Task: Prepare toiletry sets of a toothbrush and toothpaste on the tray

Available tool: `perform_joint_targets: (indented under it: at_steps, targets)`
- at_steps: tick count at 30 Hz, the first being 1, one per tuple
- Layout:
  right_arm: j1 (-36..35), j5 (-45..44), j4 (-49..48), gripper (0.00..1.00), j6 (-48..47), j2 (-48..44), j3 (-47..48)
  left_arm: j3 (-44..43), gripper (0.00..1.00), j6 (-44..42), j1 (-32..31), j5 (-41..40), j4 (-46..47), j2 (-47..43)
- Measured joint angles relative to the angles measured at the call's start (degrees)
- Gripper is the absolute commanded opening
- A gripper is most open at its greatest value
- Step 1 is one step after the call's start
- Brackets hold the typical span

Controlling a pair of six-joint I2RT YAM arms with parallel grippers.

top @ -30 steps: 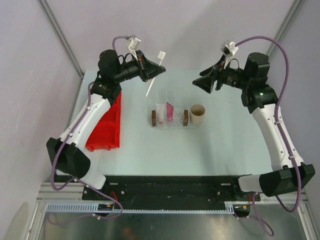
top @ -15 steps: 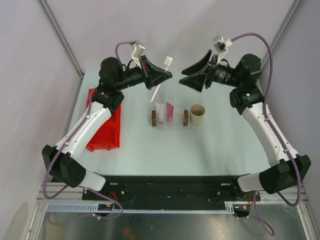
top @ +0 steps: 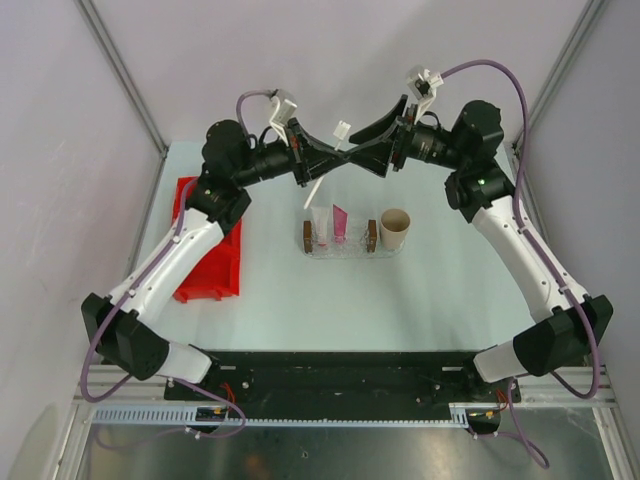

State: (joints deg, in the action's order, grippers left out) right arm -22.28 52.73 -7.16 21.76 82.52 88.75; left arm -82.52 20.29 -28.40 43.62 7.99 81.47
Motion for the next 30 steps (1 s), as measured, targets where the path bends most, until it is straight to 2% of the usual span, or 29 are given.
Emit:
perform_joint_targets:
  at_steps: [15, 21, 30]
  targets:
    - [-2.14, -1.20, -0.63, 0.52, 0.11, 1.57, 1.05, 0.46, 0.00, -1.66, -1.11, -0.52, -0.76, -1.31]
    - [-2.14, -0.81, -1.66, 0.42, 0.98, 1.60, 1.07, 0.76, 0.00, -2.36, -1.38, -1.03, -1.20, -1.33]
    - [-2.40, -0.31, -2.43, 0.31, 1.95, 2.43, 1.14, 1.09, 0.00, -2.75, -1.38, -1.42, -1.75, -1.64]
